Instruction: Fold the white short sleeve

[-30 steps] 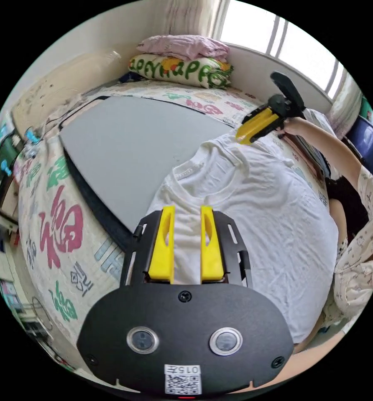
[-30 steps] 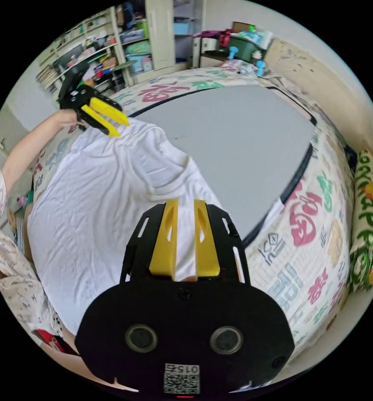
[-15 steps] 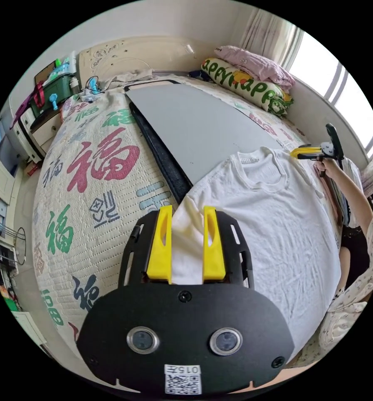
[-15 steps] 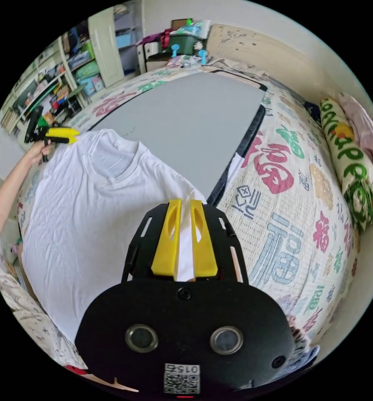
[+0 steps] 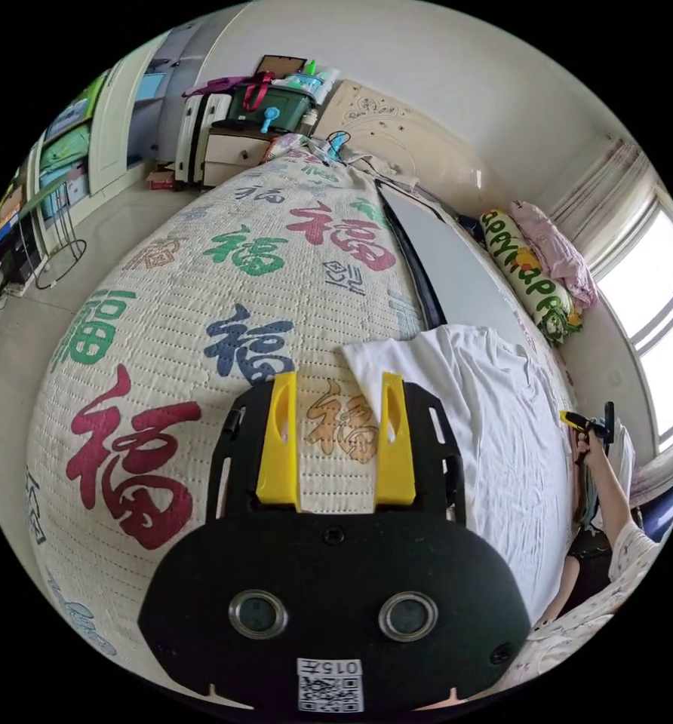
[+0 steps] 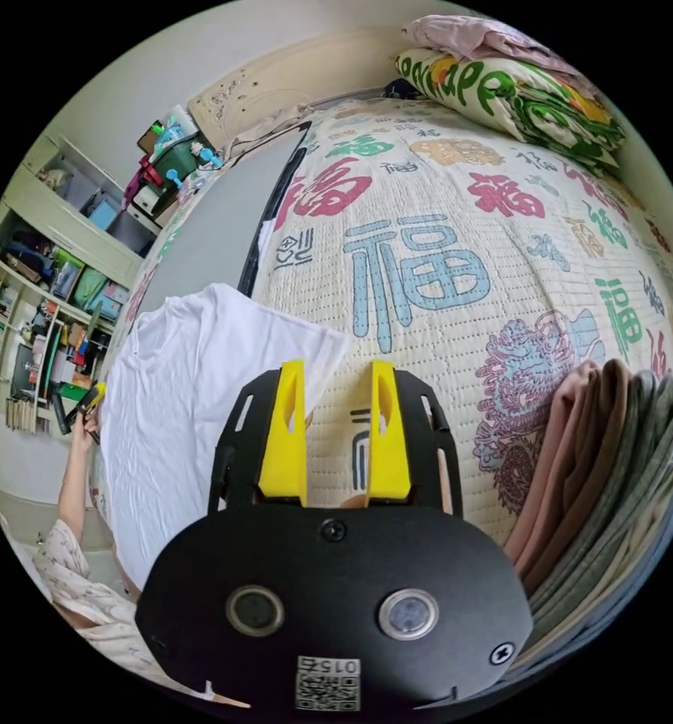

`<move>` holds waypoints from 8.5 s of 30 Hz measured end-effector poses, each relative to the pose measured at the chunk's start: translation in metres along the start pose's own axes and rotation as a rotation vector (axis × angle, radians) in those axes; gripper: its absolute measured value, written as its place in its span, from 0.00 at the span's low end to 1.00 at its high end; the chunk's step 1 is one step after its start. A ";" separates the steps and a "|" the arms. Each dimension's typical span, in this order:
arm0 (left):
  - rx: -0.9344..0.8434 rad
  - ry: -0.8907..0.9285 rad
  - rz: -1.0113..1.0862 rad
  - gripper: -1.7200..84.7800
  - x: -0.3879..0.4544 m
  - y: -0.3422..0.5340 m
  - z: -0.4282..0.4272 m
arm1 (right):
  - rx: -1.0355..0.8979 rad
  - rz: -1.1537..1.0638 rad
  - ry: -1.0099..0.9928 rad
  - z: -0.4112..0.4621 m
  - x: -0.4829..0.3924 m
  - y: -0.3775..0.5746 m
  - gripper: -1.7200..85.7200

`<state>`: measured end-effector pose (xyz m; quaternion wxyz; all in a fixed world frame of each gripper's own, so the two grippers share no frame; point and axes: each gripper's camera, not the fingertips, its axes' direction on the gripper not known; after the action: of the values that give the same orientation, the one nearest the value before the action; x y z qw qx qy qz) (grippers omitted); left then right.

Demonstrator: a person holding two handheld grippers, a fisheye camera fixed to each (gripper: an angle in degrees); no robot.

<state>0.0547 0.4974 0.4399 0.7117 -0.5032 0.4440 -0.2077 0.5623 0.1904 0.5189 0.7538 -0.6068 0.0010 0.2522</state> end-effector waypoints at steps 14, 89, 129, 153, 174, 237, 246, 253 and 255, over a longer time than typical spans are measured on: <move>0.053 -0.097 0.140 0.02 0.033 0.085 -0.029 | 0.079 -0.051 0.171 -0.071 -0.043 0.025 0.01; 0.025 0.351 -0.292 0.01 0.010 0.730 -0.270 | 0.030 0.291 -0.474 -0.573 0.071 0.697 0.01; -0.147 0.001 -0.204 0.01 0.133 0.639 -0.310 | -0.038 0.176 -0.125 -0.466 0.018 0.730 0.01; -0.110 0.068 -0.236 0.01 0.122 0.631 -0.341 | -0.020 0.165 -0.065 -0.353 -0.003 0.764 0.01; -0.136 0.038 -0.220 0.01 0.099 0.622 -0.341 | -0.036 0.074 0.140 -0.258 -0.047 0.779 0.01; -0.066 0.151 -0.280 0.01 -0.041 0.623 -0.450 | -0.084 0.135 -0.091 -0.335 -0.046 0.701 0.01; 0.072 0.235 -0.316 0.01 -0.052 0.614 -0.518 | 0.145 0.286 -0.183 -0.422 -0.006 0.698 0.01; 0.629 0.029 -0.090 0.02 0.020 0.584 -0.641 | 0.421 0.050 -0.079 -0.501 -0.052 0.667 0.01; 0.756 -0.065 0.037 0.01 0.065 0.567 -0.660 | 0.470 -0.037 0.002 -0.515 -0.077 0.647 0.01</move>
<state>-0.5526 0.3294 -0.1638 0.8644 -0.2032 0.3225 -0.3279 0.4054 -0.2224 -0.1845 0.8788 -0.4149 0.0492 0.2306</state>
